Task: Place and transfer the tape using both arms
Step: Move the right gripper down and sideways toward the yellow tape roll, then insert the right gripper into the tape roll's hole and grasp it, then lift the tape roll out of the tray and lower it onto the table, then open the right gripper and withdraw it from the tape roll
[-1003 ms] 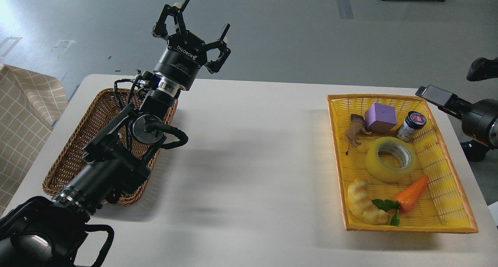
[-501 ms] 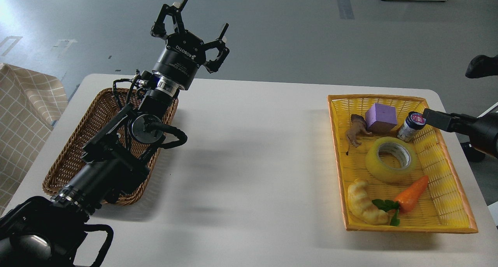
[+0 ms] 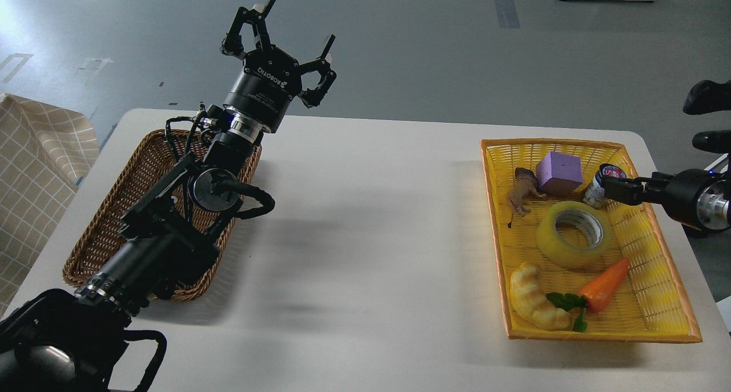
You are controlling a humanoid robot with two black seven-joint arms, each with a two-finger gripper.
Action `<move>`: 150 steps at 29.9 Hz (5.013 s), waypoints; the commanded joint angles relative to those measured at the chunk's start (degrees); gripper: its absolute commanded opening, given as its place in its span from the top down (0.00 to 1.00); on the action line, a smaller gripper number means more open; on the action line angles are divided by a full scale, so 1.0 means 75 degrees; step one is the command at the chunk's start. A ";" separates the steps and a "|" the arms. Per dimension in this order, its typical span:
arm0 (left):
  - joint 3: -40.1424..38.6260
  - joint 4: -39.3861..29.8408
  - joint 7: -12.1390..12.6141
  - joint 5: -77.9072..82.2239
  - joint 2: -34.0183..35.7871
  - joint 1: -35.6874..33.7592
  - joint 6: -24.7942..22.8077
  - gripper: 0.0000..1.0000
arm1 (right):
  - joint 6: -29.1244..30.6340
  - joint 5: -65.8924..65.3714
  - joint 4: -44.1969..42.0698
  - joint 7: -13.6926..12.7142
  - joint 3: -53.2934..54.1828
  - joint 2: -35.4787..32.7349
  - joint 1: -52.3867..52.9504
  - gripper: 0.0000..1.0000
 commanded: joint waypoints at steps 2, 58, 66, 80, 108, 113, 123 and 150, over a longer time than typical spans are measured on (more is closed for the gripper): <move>0.0002 0.0000 0.0000 0.0001 0.0005 0.0000 0.0000 0.02 | -0.0001 0.0012 0.0035 -0.0003 -0.0166 0.0025 -0.0140 0.10; -0.0021 0.0000 0.0000 0.0001 -0.0018 0.0071 0.0000 0.02 | -0.0001 0.0035 -0.0364 0.0173 -0.0495 0.0799 0.0211 1.00; -0.0021 0.0000 0.0000 0.0001 -0.0018 0.0117 0.0000 0.02 | -0.0001 0.0047 0.1007 0.0173 -0.0085 0.0728 0.0340 1.00; -0.0021 -0.0011 0.0000 0.0001 -0.0077 0.0118 0.0000 0.02 | -0.0001 -0.0012 0.1020 0.0173 -0.0482 0.2497 0.2109 1.00; -0.0045 -0.0023 0.0000 0.0001 -0.0136 0.0094 0.0000 0.02 | -0.0001 -0.0328 -0.2496 0.0138 -0.3354 0.5451 0.2684 1.00; -0.0045 -0.0023 0.0000 0.0001 -0.0124 0.0106 0.0000 0.02 | -0.0001 -0.0352 -0.2800 0.0138 -0.3389 0.5708 0.2684 1.00; -0.0045 -0.0035 0.0000 0.0001 -0.0112 0.0106 0.0000 0.02 | -0.0001 -0.0410 -0.3047 0.0138 -0.3401 0.5838 0.2789 1.00; -0.0162 -0.0023 0.0012 0.0036 -0.0018 0.0106 0.0000 0.02 | -0.0001 0.3651 -0.1115 0.0173 -0.1609 0.3497 0.2637 0.00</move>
